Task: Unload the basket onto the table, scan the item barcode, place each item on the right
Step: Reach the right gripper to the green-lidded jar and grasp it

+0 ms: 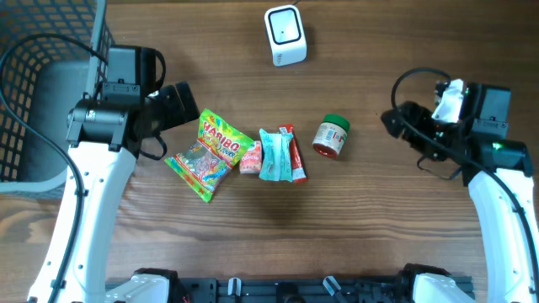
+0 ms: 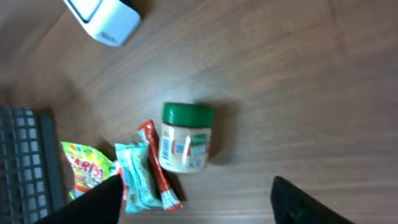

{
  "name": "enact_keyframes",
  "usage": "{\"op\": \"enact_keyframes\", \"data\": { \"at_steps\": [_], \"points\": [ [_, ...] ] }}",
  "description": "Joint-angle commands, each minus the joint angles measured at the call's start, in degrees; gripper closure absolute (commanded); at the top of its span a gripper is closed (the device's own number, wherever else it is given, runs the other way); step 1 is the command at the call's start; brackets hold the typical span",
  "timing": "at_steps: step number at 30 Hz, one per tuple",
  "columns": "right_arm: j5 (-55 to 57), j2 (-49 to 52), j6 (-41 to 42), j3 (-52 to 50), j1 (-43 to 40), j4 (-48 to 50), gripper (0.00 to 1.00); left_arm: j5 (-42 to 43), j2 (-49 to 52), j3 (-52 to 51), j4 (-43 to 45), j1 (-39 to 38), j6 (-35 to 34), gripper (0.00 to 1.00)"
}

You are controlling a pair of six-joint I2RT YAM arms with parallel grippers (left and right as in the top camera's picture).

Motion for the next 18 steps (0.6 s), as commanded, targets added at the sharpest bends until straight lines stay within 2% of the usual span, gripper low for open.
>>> {"op": "enact_keyframes", "data": {
  "at_steps": [1, 2, 4, 6, 11, 13, 18],
  "points": [
    [3.4, 0.9, 0.4, 4.9, 0.0, -6.9, 0.25, 0.3, 0.3, -0.6, 0.2, -0.3, 0.3, 0.0],
    [3.2, 1.9, -0.3, 8.4, 0.0, -10.4, 0.24, 0.3, 0.3, -0.6, 0.2, -0.3, 0.3, 0.0],
    [3.7, 7.9, -2.4, 21.2, 0.7, -21.9, 0.17, 0.3, 0.3, -0.6, 0.2, -0.3, 0.3, 0.0],
    [3.8, 15.7, -3.3, 30.8, 4.1, -26.2, 0.07, 0.3, 0.3, -0.6, 0.2, -0.3, 0.3, 0.0],
    [4.6, 29.3, -1.1, 32.3, 13.1, -18.8, 0.07, 0.3, 0.3, -0.6, 0.2, -0.3, 0.3, 0.0],
    [8.7, 34.7, 1.5, 32.3, 16.0, -15.2, 0.06, 0.3, 0.3, -0.6, 0.2, -0.3, 0.3, 0.0],
    [8.8, 43.3, 1.7, 32.2, 17.3, -13.2, 0.05, 0.3, 0.3, -0.6, 0.2, -0.3, 0.3, 0.0]
  ]
}}
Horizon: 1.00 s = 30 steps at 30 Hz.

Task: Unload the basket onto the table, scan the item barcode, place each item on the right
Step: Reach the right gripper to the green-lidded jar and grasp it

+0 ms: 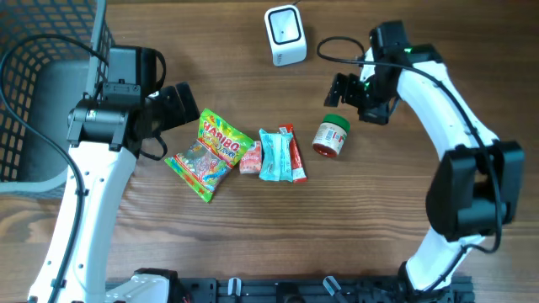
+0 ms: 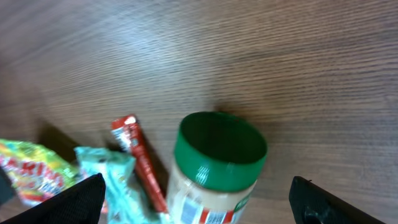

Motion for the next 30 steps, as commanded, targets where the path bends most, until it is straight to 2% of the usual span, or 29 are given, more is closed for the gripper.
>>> {"op": "enact_keyframes", "data": {
  "at_steps": [1, 10, 14, 16, 20, 22, 25, 30],
  "points": [
    [1.6, 4.0, 1.1, 0.4, 0.0, 0.4, 0.05, 0.3, 0.2, -0.4, 0.2, -0.3, 0.3, 0.0],
    [2.1, 7.4, 3.6, 0.0, 1.2, 0.8, 0.05, 0.3, 0.2, -0.4, 0.2, -0.3, 0.3, 0.0],
    [2.4, 7.6, 3.8, 0.0, 2.6, 1.2, 0.08, 0.3, 0.2, -0.4, 0.2, -0.3, 0.3, 0.0],
    [5.4, 7.8, 5.7, -0.4, 3.3, 1.3, 0.08, 0.3, 0.2, -0.4, 0.2, -0.3, 0.3, 0.0],
    [6.6, 7.8, 6.4, -3.3, 3.7, 5.3, 0.11, 0.3, 0.2, -0.4, 0.2, -0.3, 0.3, 0.0],
    [6.6, 7.8, 6.4, -3.8, 3.7, 5.4, 0.15, 0.3, 0.2, -0.4, 0.2, -0.3, 0.3, 0.0],
    [6.5, 7.8, 6.4, -3.7, 3.8, 5.6, 0.32, 0.3, 0.2, -0.4, 0.2, -0.3, 0.3, 0.0],
    [4.7, 7.6, 6.3, -3.3, 3.8, 5.3, 0.38, 0.3, 0.2, -0.4, 0.2, -0.3, 0.3, 0.0]
  ]
}}
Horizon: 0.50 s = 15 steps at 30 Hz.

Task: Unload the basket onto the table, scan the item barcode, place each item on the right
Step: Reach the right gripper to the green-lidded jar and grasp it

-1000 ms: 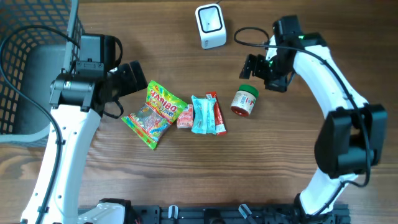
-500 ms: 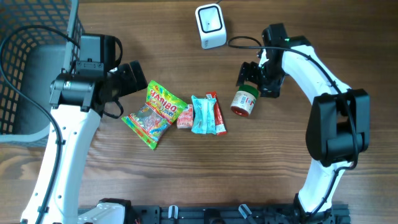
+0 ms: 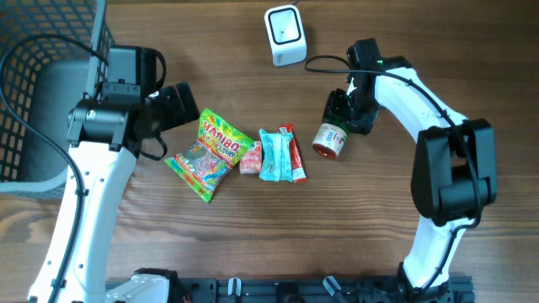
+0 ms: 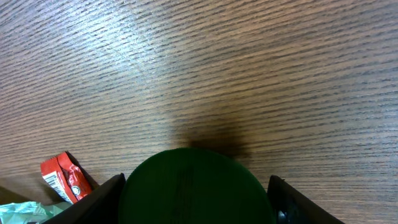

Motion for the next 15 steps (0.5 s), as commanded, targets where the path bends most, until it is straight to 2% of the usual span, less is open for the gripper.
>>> {"op": "enact_keyframes", "data": {
  "at_steps": [1, 3, 9, 13, 15],
  "points": [
    [-0.7, 0.6, -0.3, 1.0, 0.4, -0.5, 0.38, 0.3, 0.2, -0.4, 0.2, -0.3, 0.3, 0.0],
    [-0.4, -1.7, -1.4, 2.0, 0.4, -0.9, 0.43, 0.3, 0.2, -0.4, 0.2, -0.3, 0.3, 0.0],
    [9.8, -16.6, -5.6, 2.0, 0.5, -1.6, 0.43, 0.3, 0.2, -0.4, 0.2, -0.3, 0.3, 0.0],
    [19.2, -19.3, -5.9, 1.8, 2.0, -0.6, 0.43, 0.3, 0.2, -0.4, 0.2, -0.3, 0.3, 0.0],
    [24.7, -19.3, -8.5, -1.4, 4.7, 4.2, 0.43, 0.3, 0.2, -0.4, 0.2, -0.3, 0.3, 0.0]
  ]
}}
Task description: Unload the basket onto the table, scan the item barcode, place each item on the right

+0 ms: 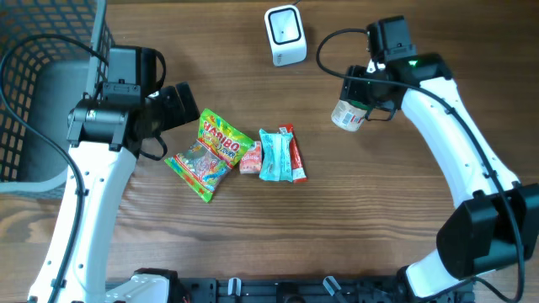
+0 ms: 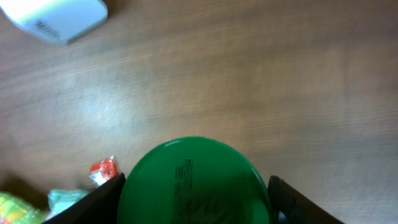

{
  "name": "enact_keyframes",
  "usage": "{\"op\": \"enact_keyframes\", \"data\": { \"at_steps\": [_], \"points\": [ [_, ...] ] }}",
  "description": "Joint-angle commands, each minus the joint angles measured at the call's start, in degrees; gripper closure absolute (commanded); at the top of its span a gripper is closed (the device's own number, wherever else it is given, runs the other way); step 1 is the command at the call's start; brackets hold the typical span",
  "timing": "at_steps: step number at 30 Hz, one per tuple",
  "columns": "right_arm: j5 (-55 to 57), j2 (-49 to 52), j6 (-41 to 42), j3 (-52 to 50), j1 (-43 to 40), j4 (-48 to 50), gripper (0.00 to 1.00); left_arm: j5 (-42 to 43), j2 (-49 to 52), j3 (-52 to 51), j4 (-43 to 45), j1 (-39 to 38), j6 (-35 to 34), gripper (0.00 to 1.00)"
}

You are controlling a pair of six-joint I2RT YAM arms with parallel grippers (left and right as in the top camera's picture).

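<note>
A small jar with a green lid (image 2: 194, 183) and a pale label (image 1: 345, 115) hangs above the table right of centre, and my right gripper (image 1: 355, 103) is shut on it. In the right wrist view the lid fills the gap between the two dark fingers (image 2: 99, 202). The white barcode scanner (image 1: 285, 35) stands at the back centre, up and to the left of the jar; its corner (image 2: 59, 15) shows at the top left of the wrist view. My left gripper (image 1: 178, 104) hovers at the left beside the sweets bag; its jaws are not distinguishable.
A row of snacks lies mid-table: a Haribo bag (image 1: 210, 151), a small pink packet (image 1: 250, 157), a teal packet (image 1: 271, 154) and a red stick packet (image 1: 293, 154). A dark wire basket (image 1: 42, 84) occupies the left edge.
The jar lay on the table by the red stick packet with my right gripper around its lid. Now the gripper holds it raised, farther right and back. The left arm has not moved.
My right gripper was first far right, open, away from the lying jar. It then stood above the jar's green lid, then down around the lid on the table. Now the jar is in its grip, off the table and nearer the scanner. The left arm stayed still.
</note>
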Motion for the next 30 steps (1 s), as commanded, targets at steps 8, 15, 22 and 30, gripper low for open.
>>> {"op": "enact_keyframes", "data": {
  "at_steps": [8, 15, 22, 30],
  "points": [
    [21.2, -0.6, -5.2, -17.6, 9.6, 25.5, 0.42, 0.3, 0.2, -0.4, 0.2, -0.3, 0.3, 0.0],
    [20.9, -0.6, -6.2, -22.2, 9.6, 30.5, 0.33, 0.3, 0.2, -0.4, 0.2, -0.3, 0.3, 0.0],
    [16.0, -2.1, -7.7, -14.7, 9.5, 19.7, 0.04, 0.3, 0.2, -0.4, 0.2, -0.3, 0.3, 0.0],
    [-4.2, -1.1, 8.9, 8.7, 2.9, -11.1, 0.03, 0.3, 0.2, -0.4, 0.2, -0.3, 0.3, 0.0]
  ]
}}
